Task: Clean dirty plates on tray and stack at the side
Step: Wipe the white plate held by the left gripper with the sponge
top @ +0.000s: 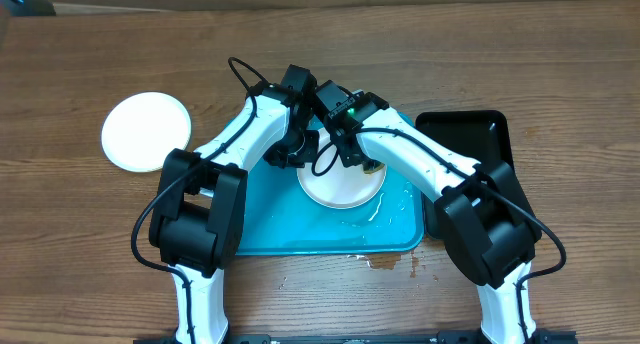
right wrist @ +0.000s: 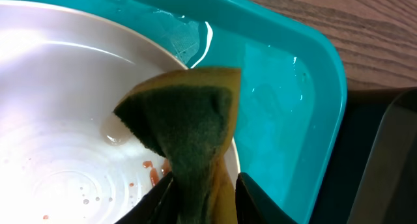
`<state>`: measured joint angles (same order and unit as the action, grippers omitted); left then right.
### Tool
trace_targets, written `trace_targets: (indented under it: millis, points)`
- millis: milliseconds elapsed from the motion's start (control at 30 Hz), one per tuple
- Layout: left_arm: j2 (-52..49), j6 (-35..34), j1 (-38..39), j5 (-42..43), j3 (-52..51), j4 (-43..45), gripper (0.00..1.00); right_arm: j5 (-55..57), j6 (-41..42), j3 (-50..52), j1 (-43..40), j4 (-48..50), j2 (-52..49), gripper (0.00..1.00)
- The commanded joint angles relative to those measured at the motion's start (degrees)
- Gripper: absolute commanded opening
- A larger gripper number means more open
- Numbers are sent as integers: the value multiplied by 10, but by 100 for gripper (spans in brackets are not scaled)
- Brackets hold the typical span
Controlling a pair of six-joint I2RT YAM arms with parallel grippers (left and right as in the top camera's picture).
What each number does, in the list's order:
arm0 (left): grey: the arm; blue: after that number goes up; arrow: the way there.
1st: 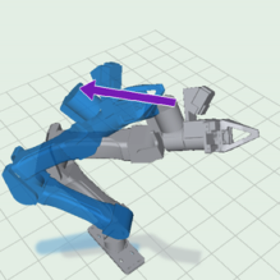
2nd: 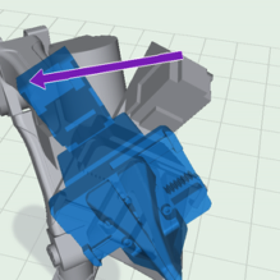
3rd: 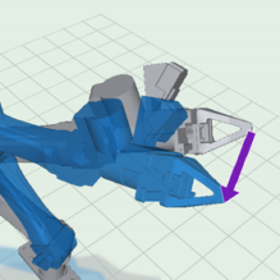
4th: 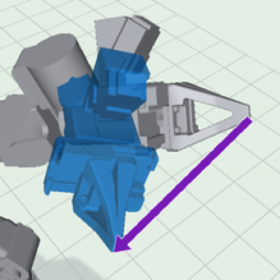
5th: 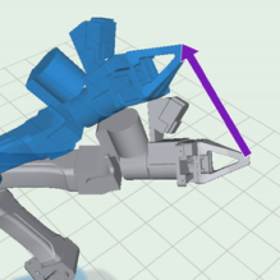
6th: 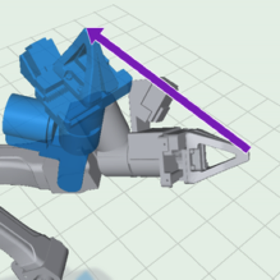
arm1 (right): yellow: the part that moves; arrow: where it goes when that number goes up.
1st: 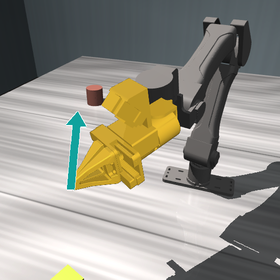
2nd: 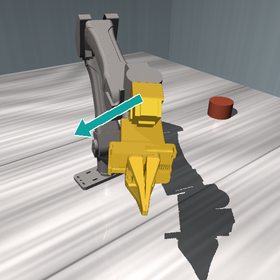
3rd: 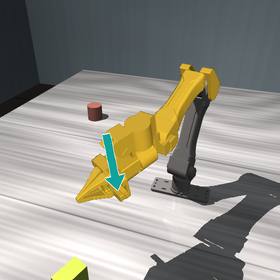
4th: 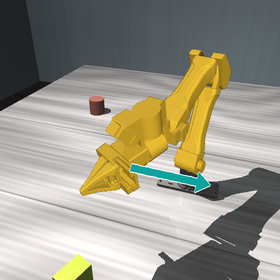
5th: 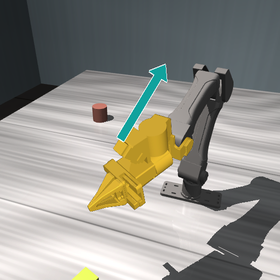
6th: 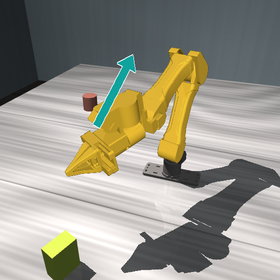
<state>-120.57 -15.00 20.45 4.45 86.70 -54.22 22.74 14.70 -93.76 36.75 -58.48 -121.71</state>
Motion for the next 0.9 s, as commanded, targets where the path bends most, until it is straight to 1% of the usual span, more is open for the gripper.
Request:
trace_targets:
  millis: [0,600,700,800,833,867]
  points:
    - [-12,-2,2,-21,-15,-6,6,1,1,-2,-2,2,5,30]
    - [-12,-2,2,-21,-15,-8,7,-18,1,10,-2,14,0,31]
    - [-12,-2,2,-21,-15,-8,6,-18,1,25,-2,19,0,26]
    - [-12,-2,2,-21,-15,-8,6,-18,1,46,-2,34,0,25]
    - [-12,-2,2,-21,-15,-8,6,-18,1,51,-2,39,0,19]
    - [-12,-2,2,-21,-15,-8,6,-18,1,55,-2,43,0,10]
